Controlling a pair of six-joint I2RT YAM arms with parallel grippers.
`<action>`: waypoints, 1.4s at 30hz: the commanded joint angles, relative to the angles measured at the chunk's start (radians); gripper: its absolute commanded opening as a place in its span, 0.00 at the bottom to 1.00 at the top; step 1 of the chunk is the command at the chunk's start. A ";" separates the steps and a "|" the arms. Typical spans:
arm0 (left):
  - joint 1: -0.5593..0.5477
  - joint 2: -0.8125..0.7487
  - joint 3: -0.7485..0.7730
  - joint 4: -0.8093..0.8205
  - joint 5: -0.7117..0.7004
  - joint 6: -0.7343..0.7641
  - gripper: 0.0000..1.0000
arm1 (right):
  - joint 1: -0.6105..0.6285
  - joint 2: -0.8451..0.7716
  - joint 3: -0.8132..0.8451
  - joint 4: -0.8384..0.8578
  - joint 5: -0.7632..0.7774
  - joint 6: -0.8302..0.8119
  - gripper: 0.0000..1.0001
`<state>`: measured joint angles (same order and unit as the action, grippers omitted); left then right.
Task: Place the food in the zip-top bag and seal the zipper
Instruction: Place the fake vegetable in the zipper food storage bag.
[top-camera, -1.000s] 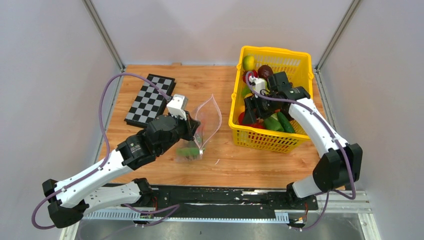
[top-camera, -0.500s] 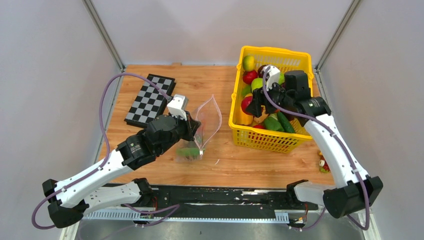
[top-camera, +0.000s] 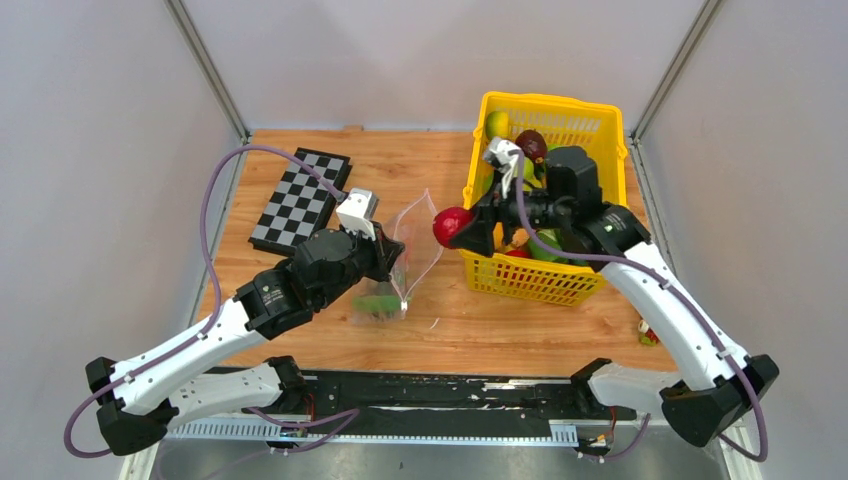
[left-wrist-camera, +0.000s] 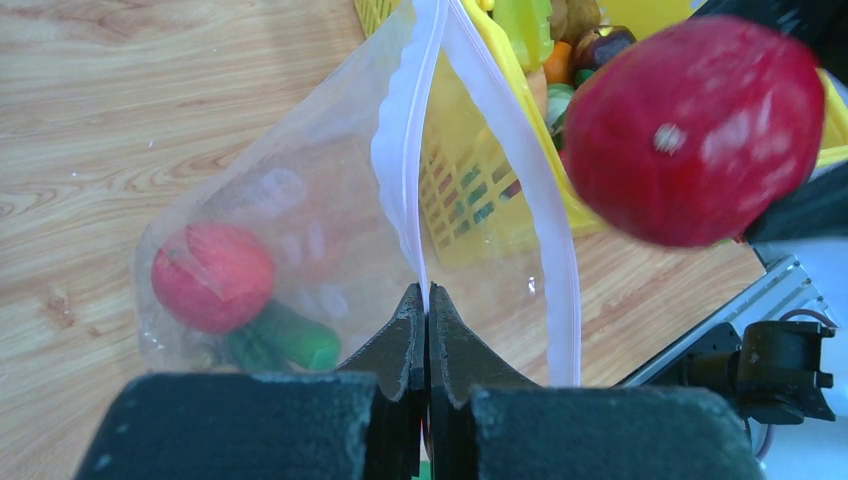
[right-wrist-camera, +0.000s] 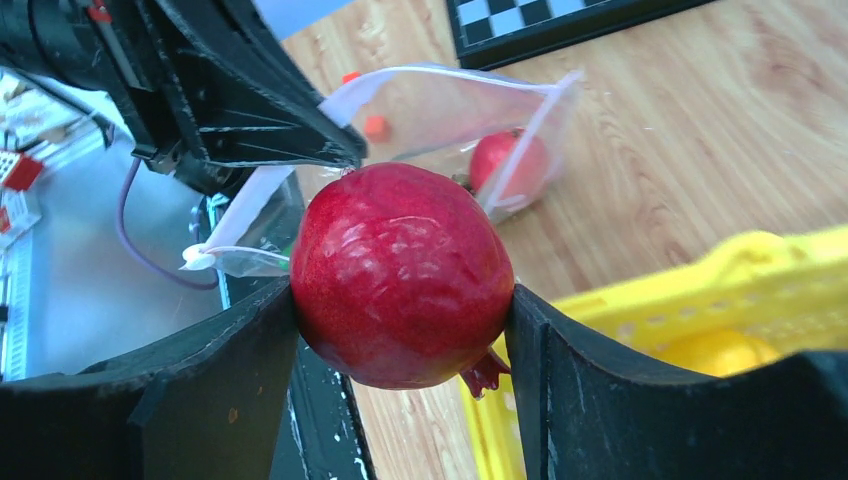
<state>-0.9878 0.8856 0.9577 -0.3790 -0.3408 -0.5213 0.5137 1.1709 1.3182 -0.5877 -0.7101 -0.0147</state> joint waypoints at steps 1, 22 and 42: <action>0.000 0.000 0.027 0.041 0.015 -0.003 0.00 | 0.103 0.045 0.069 0.033 0.076 -0.052 0.43; 0.000 -0.032 0.014 0.049 0.011 0.003 0.00 | 0.267 0.180 0.138 -0.027 0.468 -0.123 0.52; 0.000 -0.031 0.014 0.050 0.010 -0.002 0.00 | 0.278 0.136 0.101 0.043 0.318 -0.125 0.81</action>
<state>-0.9871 0.8703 0.9577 -0.3687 -0.3202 -0.5209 0.7853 1.3560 1.4143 -0.6186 -0.3492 -0.1329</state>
